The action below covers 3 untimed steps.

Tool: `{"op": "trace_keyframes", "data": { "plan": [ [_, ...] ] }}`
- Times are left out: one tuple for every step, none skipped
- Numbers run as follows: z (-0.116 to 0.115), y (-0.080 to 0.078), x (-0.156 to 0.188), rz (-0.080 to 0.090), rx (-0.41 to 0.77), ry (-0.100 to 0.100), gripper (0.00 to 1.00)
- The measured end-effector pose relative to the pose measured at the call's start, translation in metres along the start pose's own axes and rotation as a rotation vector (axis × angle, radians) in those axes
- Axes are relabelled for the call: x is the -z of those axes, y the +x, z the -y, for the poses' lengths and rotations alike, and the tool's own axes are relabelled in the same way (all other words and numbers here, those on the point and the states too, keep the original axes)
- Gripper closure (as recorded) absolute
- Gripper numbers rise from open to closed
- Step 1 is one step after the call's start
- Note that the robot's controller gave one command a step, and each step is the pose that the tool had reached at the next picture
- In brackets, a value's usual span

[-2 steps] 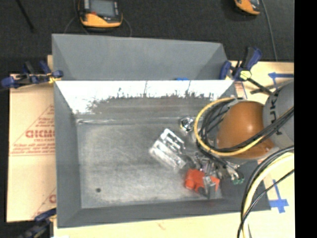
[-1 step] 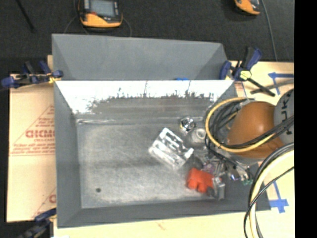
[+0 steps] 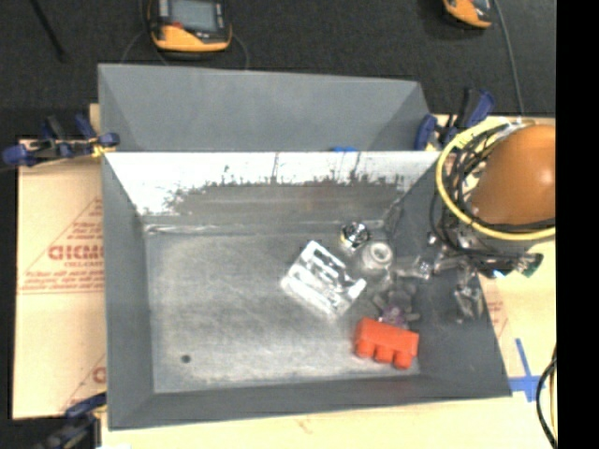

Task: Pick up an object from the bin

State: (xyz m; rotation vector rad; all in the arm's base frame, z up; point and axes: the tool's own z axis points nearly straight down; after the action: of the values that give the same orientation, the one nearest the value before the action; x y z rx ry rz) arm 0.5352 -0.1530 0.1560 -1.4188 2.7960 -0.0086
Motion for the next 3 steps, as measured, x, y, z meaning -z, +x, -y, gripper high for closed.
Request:
{"op": "trace_keyframes", "data": {
  "plan": [
    [0.026, -0.038, -0.071, 0.012, 0.392, -0.007, 0.00],
    [-0.034, 0.002, -0.078, 0.007, 0.371, -0.007, 0.00],
    [-0.061, 0.003, -0.069, 0.011, 0.998, 0.006, 0.00]
  ]
}}
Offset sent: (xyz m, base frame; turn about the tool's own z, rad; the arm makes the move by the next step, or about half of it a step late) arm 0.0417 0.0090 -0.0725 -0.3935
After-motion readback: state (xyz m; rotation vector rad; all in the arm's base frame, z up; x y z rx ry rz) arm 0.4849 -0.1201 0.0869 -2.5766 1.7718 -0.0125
